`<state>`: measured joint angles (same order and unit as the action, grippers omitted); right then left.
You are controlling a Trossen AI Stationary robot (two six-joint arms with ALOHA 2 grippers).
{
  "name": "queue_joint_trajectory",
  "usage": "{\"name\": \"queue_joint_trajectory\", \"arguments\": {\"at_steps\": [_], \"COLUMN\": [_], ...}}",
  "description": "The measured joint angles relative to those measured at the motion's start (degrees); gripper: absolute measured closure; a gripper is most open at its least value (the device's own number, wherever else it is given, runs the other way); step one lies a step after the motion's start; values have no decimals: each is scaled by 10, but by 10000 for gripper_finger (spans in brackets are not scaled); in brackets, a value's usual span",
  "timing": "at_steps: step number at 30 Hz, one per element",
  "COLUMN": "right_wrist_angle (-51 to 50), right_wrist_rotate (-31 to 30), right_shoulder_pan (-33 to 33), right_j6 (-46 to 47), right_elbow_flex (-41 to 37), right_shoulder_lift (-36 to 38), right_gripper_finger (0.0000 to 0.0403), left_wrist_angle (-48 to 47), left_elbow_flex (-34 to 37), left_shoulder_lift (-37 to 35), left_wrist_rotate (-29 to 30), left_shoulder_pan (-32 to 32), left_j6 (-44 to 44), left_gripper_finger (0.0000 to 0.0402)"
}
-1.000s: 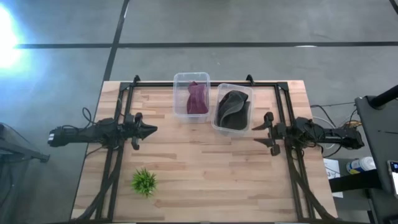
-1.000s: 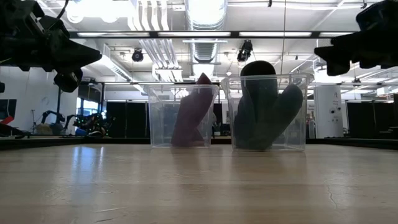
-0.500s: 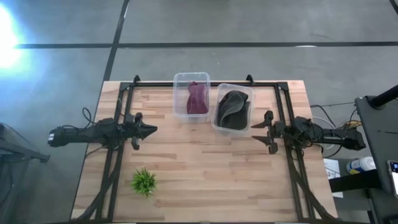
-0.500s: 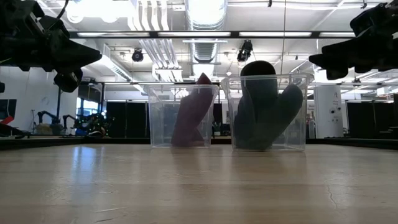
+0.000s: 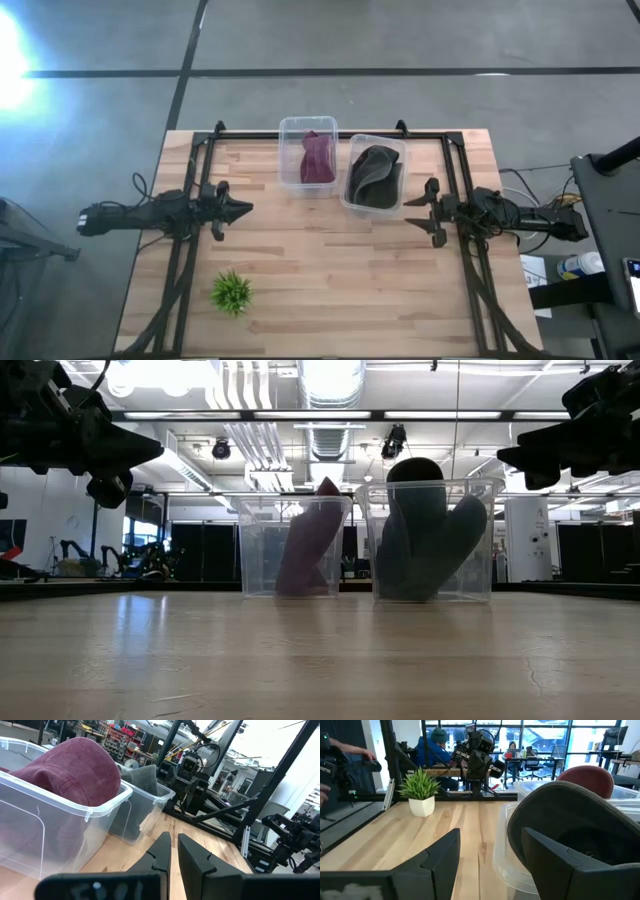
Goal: Pick & Place hat
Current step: Return to Home Position
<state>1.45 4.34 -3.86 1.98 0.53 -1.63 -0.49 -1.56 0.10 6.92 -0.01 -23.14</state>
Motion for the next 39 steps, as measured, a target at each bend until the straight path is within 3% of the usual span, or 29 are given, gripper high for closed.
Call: {"name": "queue_joint_trajectory", "arguments": {"at_steps": [4,7,12,17,28,39], "right_wrist_angle": [0,0,0,0,0,0], "right_wrist_rotate": [0,0,0,0,1,1], "right_shoulder_pan": [0,0,0,0,0,0], "right_j6": [0,0,0,0,0,0], "right_elbow_flex": [0,0,0,0,0,0], "right_shoulder_lift": [0,0,0,0,0,0], "right_gripper_finger": [193,193,193,193,193,193], "left_wrist_angle": [-4,14,10,10,14,17], "left_elbow_flex": [0,9,10,10,11,10], "left_shoulder_lift": [-1,-1,-1,-1,2,3], "left_wrist_rotate": [-5,-12,-88,-94,-98,-100], "left_shoulder_pan": [0,4,41,65,43,43], "left_j6": [10,108,200,195,138,135], "left_gripper_finger": [374,374,374,374,374,374]}}
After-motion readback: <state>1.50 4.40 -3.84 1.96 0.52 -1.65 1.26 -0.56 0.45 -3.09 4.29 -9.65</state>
